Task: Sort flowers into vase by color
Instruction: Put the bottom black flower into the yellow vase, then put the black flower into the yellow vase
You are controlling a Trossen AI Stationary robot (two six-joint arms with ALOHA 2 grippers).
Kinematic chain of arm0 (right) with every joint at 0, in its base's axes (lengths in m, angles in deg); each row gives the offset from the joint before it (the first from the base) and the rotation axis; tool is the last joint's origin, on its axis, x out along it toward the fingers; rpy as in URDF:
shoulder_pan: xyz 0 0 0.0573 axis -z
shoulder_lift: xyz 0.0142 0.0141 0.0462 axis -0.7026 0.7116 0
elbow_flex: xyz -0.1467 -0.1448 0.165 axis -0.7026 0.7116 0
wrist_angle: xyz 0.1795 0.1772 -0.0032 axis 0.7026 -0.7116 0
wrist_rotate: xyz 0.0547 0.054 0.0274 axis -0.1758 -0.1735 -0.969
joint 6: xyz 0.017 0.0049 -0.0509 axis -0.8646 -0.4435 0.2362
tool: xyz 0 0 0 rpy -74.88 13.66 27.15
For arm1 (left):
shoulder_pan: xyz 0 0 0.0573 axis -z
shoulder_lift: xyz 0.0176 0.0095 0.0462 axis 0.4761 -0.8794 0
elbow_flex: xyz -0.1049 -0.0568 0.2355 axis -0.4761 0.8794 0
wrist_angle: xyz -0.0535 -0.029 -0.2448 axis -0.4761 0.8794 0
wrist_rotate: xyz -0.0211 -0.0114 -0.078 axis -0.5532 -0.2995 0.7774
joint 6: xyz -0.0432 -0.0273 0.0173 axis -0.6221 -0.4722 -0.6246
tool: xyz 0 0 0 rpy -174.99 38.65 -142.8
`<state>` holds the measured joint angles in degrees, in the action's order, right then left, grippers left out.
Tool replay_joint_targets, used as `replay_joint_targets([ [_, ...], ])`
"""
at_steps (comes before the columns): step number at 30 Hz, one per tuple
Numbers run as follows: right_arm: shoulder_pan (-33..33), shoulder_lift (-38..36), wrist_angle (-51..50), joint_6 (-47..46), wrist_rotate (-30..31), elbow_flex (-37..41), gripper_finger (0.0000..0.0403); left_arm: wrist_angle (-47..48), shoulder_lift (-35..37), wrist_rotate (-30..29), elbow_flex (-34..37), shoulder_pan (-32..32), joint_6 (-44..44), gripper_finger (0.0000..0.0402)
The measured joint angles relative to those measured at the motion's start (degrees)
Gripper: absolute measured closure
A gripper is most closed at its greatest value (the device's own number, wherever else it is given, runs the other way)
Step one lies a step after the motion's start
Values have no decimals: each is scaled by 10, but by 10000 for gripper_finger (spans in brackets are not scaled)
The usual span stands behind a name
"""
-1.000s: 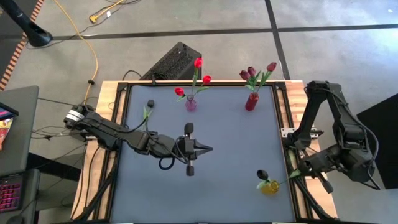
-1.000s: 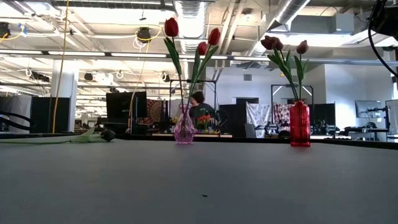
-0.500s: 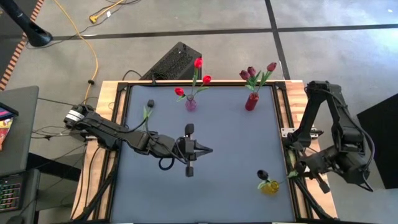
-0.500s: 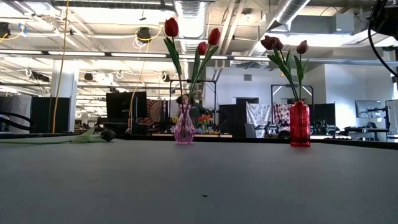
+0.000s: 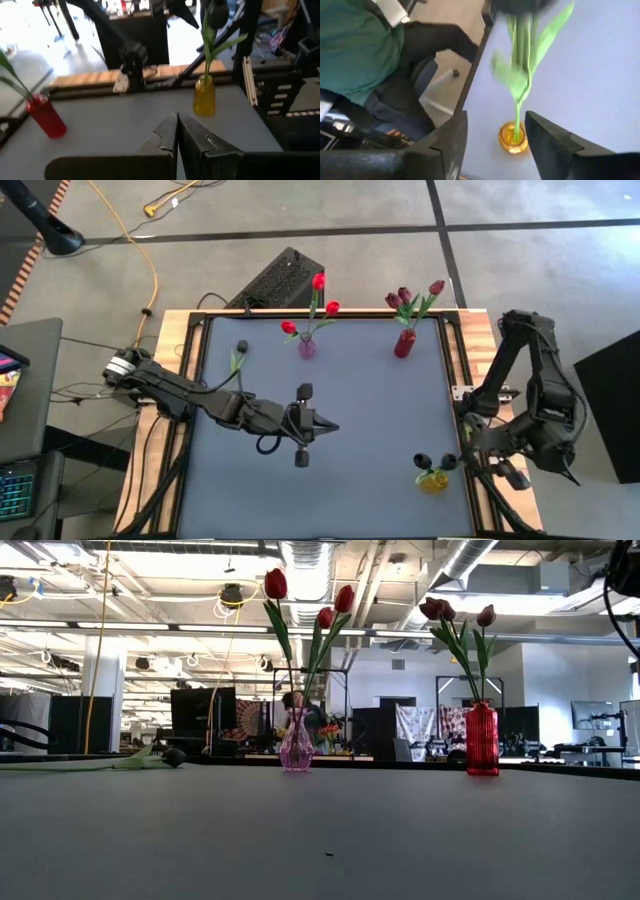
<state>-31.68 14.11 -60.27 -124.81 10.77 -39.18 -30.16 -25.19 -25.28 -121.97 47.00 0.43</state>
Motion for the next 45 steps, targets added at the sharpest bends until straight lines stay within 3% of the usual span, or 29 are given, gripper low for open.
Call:
replay_joint_targets([
  [9, 84, -7, -48, 5, -126, 0, 167, 120, 3, -28, 0, -6, -86, 401],
  [15, 129, -41, -61, 5, -172, -1, 170, 263, 30, -59, -1, -41, -218, 401],
  [21, 158, -94, -62, -17, -176, -1, 170, 416, 47, -103, -1, -91, -355, 401],
  [27, 183, -139, -61, 23, -166, -1, 171, 591, 48, -106, -1, -140, -497, 401],
  [31, 203, -169, -52, 60, -134, -1, 171, 686, 48, -83, -1, -155, -539, 398],
  [35, 221, -189, -36, 72, -124, -1, 171, 744, 48, -56, 13, -157, -563, 373],
  [39, 238, -196, -29, 101, -123, -1, 171, 744, 48, -43, 74, -163, -571, 327],
  [45, 255, -194, -17, 123, -125, -1, 171, 731, 48, -3, 177, -222, -615, 259],
])
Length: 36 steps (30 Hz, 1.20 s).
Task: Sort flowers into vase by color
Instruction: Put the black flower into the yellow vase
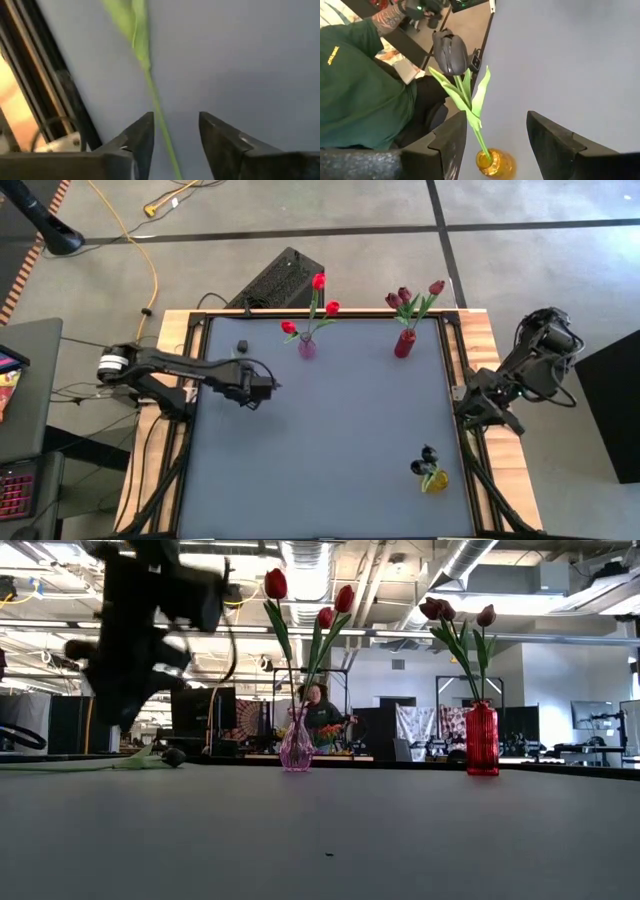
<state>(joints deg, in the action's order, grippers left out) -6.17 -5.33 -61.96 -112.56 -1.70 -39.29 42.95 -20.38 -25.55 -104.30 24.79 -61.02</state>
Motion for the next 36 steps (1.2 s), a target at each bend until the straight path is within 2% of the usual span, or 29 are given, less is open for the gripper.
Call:
replay_joint_targets([
  [7, 0, 0, 6, 0, -2, 0, 171, -83, 0, 50, 79, -70, 48, 225],
  [15, 0, 0, 6, 0, -3, 0, 171, -146, 1, 55, 112, -135, 110, 223],
  [23, 0, 0, 6, 0, -4, 0, 171, -162, 2, 110, 116, -217, 200, 226],
  [29, 0, 0, 6, -7, -4, 0, 171, -167, 1, 150, 116, -268, 252, 271],
  [36, 0, 0, 6, -11, -4, 0, 171, -169, 0, 121, 117, -270, 248, 381],
])
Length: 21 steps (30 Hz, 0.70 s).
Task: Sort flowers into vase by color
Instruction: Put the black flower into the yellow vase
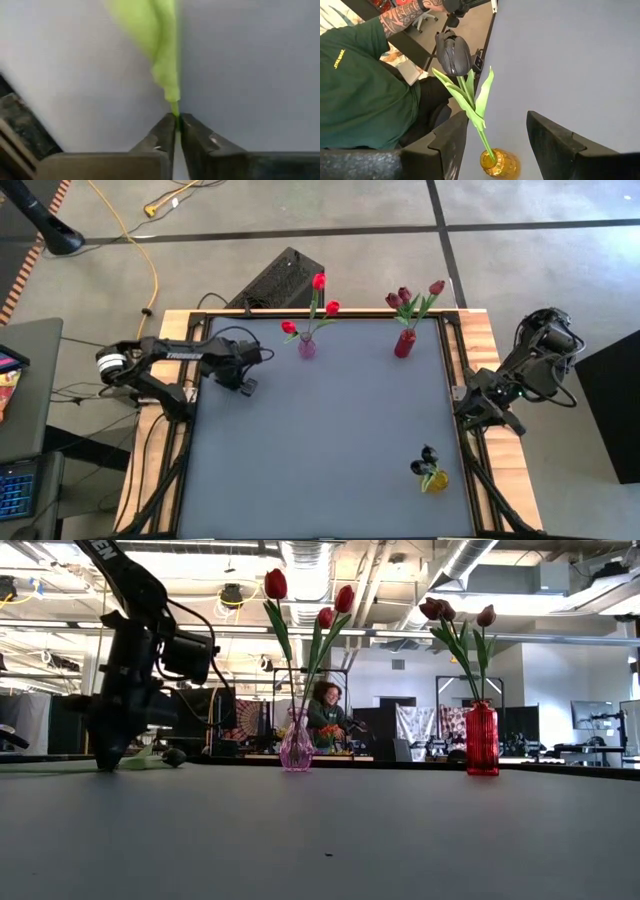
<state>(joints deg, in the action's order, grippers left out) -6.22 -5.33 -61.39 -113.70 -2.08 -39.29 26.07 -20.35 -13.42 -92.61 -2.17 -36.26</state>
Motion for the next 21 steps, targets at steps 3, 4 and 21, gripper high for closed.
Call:
replay_joint_targets([
  [3, 0, 0, 0, 0, 0, 0, 171, 1, 1, -16, 1, 10, -11, 394],
  [4, 0, 0, 0, 0, 0, 0, 171, 1, 3, -21, 1, 15, -14, 395],
  [21, 0, 0, 0, 0, 0, 0, 171, -70, 295, -176, 2, 137, -141, 401],
])
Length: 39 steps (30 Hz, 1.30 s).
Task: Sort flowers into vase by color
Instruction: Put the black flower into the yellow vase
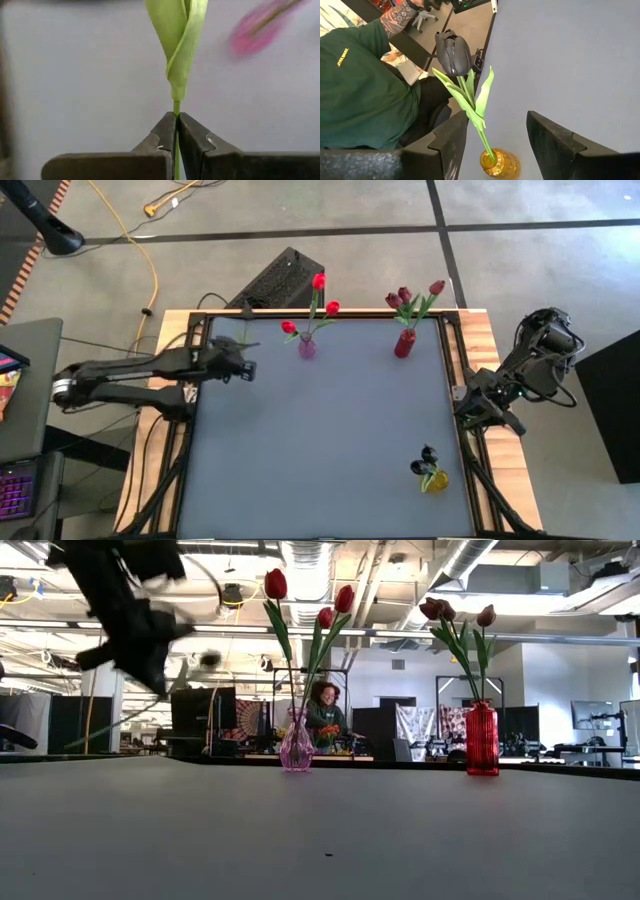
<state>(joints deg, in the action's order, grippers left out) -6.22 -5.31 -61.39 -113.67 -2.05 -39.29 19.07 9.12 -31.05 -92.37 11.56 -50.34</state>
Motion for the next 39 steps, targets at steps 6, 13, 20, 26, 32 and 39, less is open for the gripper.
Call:
replay_joint_targets([
  [6, 0, 4, 5, 0, 4, 0, 171, -193, 80, -36, -1, 53, 54, 401],
  [13, 0, 12, 5, 0, 4, 0, 171, -437, 80, 21, -1, 119, 197, 401],
  [20, 0, 12, 5, 0, 5, 0, 171, -639, 16, 118, -2, 201, 304, 401],
  [26, 0, 12, 6, 0, 6, 0, 171, -776, -58, 179, -7, 262, 367, 401],
  [32, 0, 12, 54, 0, 6, 0, 171, -800, -145, 180, -62, 304, 383, 401],
  [39, 0, 12, 135, 1, 7, 0, 171, -779, -260, 221, -187, 339, 442, 401],
])
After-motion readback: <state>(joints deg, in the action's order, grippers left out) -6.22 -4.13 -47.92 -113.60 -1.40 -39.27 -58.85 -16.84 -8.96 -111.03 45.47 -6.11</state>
